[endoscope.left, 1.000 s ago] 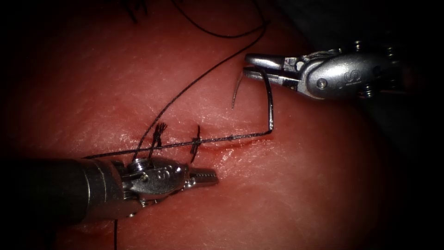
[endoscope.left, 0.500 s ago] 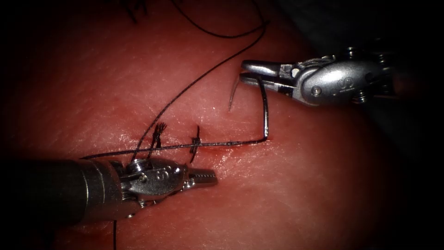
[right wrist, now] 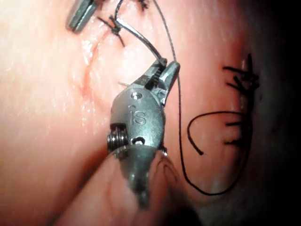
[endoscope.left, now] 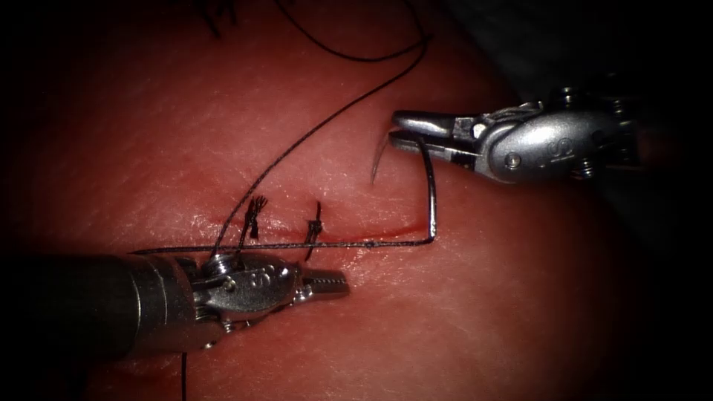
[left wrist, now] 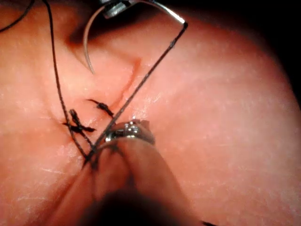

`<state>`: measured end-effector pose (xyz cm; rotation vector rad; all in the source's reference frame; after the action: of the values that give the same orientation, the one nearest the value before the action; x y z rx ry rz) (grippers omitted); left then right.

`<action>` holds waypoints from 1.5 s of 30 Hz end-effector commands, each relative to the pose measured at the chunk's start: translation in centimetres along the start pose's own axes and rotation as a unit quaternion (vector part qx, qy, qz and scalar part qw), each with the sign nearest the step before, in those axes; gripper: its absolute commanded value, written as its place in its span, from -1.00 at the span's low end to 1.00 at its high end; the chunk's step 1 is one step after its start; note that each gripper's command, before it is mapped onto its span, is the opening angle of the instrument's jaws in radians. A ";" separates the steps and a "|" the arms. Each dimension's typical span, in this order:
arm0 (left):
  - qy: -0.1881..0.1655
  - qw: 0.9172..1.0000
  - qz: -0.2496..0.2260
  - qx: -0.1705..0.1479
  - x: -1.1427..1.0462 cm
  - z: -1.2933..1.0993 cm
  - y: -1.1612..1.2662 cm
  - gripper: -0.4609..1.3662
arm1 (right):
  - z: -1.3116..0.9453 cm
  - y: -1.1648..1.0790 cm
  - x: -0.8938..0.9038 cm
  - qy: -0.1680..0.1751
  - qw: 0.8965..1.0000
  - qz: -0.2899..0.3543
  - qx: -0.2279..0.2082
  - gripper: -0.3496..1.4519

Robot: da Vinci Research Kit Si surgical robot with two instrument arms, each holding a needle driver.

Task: Wound Closure
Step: Use the right gripper to throw the needle through the top of the wound

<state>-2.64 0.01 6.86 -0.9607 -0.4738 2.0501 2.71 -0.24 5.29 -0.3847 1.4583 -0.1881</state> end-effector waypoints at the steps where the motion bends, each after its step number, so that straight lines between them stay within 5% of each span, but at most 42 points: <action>1: 0.000 1.000 -0.001 0.000 0.01 0.00 0.00 -0.59 | 0.01 -0.03 -0.02 -0.001 1.000 -0.006 -0.003 -1.00; 13: 0.002 1.000 -0.005 -0.001 0.10 -0.01 0.00 -0.61 | -0.01 -0.37 -0.10 -0.008 0.999 -0.032 0.003 -1.00; 32: 0.005 1.000 -0.006 0.003 0.28 0.11 0.05 -0.68 | -0.07 -0.77 -0.40 -0.032 0.998 0.051 0.022 -1.00; 45: 0.006 1.000 -0.003 0.003 0.21 0.10 0.07 -0.68 | -0.03 -0.84 -0.41 -0.039 0.994 0.093 0.037 -1.00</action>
<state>-2.84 0.12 6.79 -0.9626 -0.4609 2.0382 2.72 -0.87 5.98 -0.1922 1.3966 -0.0755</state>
